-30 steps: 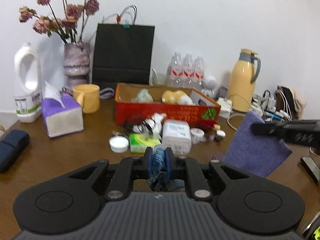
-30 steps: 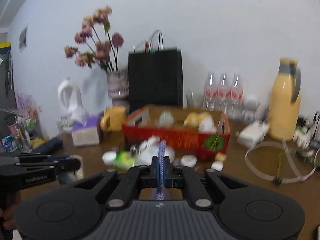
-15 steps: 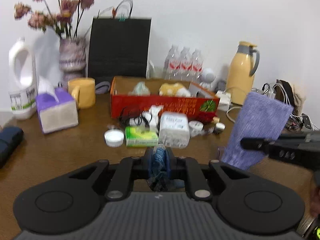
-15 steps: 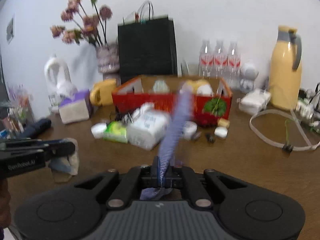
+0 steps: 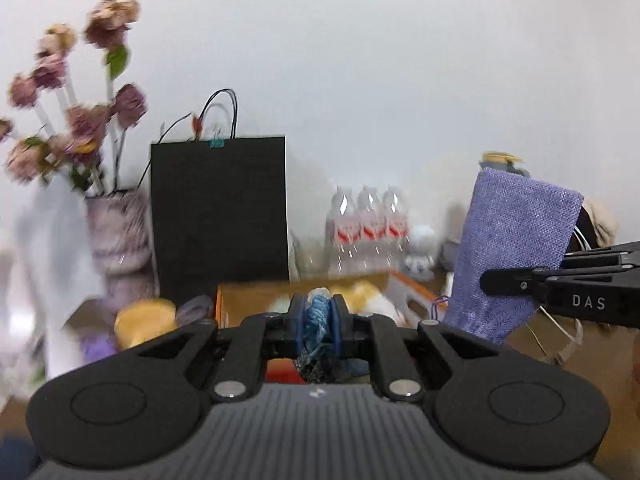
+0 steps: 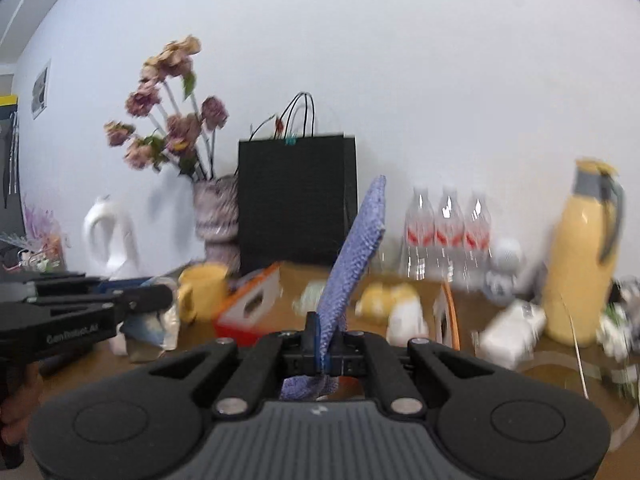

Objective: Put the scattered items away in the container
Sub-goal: 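Carry the packet and purple pouch into the box and release both, then withdraw both grippers from the box toward the remaining items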

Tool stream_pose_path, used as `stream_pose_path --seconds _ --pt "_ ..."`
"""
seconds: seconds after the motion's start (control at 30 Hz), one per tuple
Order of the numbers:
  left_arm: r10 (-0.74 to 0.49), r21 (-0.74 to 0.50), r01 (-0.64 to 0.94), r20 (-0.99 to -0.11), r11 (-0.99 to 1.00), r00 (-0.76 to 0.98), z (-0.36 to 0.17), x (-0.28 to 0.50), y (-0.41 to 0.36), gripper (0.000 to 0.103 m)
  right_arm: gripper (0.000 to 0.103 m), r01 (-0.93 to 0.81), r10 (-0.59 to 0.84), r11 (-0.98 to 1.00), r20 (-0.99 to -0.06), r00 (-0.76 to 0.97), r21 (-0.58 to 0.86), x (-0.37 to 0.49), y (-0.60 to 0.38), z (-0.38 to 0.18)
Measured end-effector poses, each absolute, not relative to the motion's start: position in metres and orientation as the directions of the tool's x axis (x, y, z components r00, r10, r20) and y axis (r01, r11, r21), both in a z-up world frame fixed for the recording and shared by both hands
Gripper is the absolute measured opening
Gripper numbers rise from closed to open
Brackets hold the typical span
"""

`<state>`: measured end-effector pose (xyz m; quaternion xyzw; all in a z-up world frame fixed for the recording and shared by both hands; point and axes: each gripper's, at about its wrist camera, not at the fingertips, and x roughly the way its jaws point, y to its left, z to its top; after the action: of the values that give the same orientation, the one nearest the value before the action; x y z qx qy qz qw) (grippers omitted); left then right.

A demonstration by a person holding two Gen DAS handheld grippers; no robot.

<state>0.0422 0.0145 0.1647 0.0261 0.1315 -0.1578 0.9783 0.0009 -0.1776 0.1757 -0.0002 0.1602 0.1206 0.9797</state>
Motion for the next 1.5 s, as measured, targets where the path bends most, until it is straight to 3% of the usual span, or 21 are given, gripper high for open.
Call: stream_pose_path --seconds 0.13,0.23,0.37,0.53,0.7,0.8,0.87,0.9,0.93,0.97,1.0,1.03,1.1,1.17,1.33,1.5 --pt "-0.237 0.008 0.255 -0.338 0.967 0.911 0.172 0.123 0.007 0.014 0.002 -0.239 0.245 0.969 -0.309 0.919 0.057 0.07 -0.178 0.2" --pt "-0.21 0.001 0.235 -0.447 0.972 0.869 0.154 0.174 -0.001 0.014 0.002 -0.22 0.258 0.965 -0.374 0.891 0.141 0.118 -0.188 0.195" --pt "-0.211 -0.043 0.234 -0.607 0.971 0.766 0.12 0.228 -0.016 0.014 0.002 -0.141 0.297 0.934 -0.496 0.816 0.327 0.178 -0.206 0.161" --pt "-0.112 0.035 0.196 -0.717 0.98 0.688 0.083 0.262 -0.032 0.015 0.002 0.049 0.322 0.854 -0.599 0.733 0.518 0.218 -0.223 0.105" --pt "-0.154 -0.039 0.198 -0.78 0.979 0.606 0.072 0.272 -0.029 0.02 0.008 0.183 0.25 0.85 -0.684 0.685 0.494 0.224 -0.218 0.075" --pt "-0.171 -0.041 0.23 -0.795 0.972 0.583 0.073 0.27 -0.036 0.025 0.021 0.209 0.22 0.87 -0.731 0.646 0.447 0.226 -0.212 0.07" --pt "-0.153 -0.014 0.234 -0.795 0.972 0.587 0.078 0.269 -0.037 0.034 0.031 0.191 0.214 0.893 -0.758 0.616 0.407 0.226 -0.208 0.074" --pt "-0.151 -0.011 0.237 -0.799 0.971 0.582 0.083 0.269 -0.036 0.04 0.044 0.185 0.218 0.899 -0.771 0.598 0.397 0.226 -0.207 0.079" --pt "-0.156 -0.015 0.242 -0.804 0.97 0.574 0.088 0.268 -0.035 0.058 0.063 0.183 0.22 0.902 -0.782 0.583 0.39 0.225 -0.209 0.086" --pt "-0.162 -0.019 0.252 -0.811 0.968 0.562 0.094 0.268 -0.032 0.074 0.072 0.183 0.218 0.907 -0.796 0.565 0.379 0.225 -0.21 0.094" --pt "-0.165 -0.016 0.265 -0.816 0.964 0.554 0.102 0.267 -0.03 0.078 0.085 0.18 0.211 0.916 -0.814 0.542 0.358 0.227 -0.212 0.102" --pt "-0.161 -0.007 0.268 -0.815 0.963 0.557 0.108 0.268 -0.029 0.081 0.088 0.174 0.201 0.929 -0.838 0.508 0.328 0.228 -0.212 0.109" --pt "-0.138 0.013 0.258 -0.82 0.966 0.555 0.124 0.269 -0.025 0.087 0.088 0.159 0.178 0.949 -0.879 0.443 0.272 0.231 -0.213 0.125" --pt "-0.121 -0.004 0.217 -0.841 0.976 0.527 0.137 0.274 -0.02 0.102 0.089 0.144 0.164 0.96 -0.899 0.407 0.241 0.234 -0.214 0.14" --pt "-0.081 -0.052 0.078 -0.894 0.996 0.441 0.163 0.282 -0.006 0.103 0.09 0.105 0.14 0.976 -0.922 0.36 0.189 0.242 -0.213 0.18" --pt "-0.071 -0.057 0.044 -0.897 0.997 0.435 0.184 0.272 0.0 0.103 0.092 0.054 0.128 0.985 -0.914 0.384 0.161 0.243 -0.207 0.211"
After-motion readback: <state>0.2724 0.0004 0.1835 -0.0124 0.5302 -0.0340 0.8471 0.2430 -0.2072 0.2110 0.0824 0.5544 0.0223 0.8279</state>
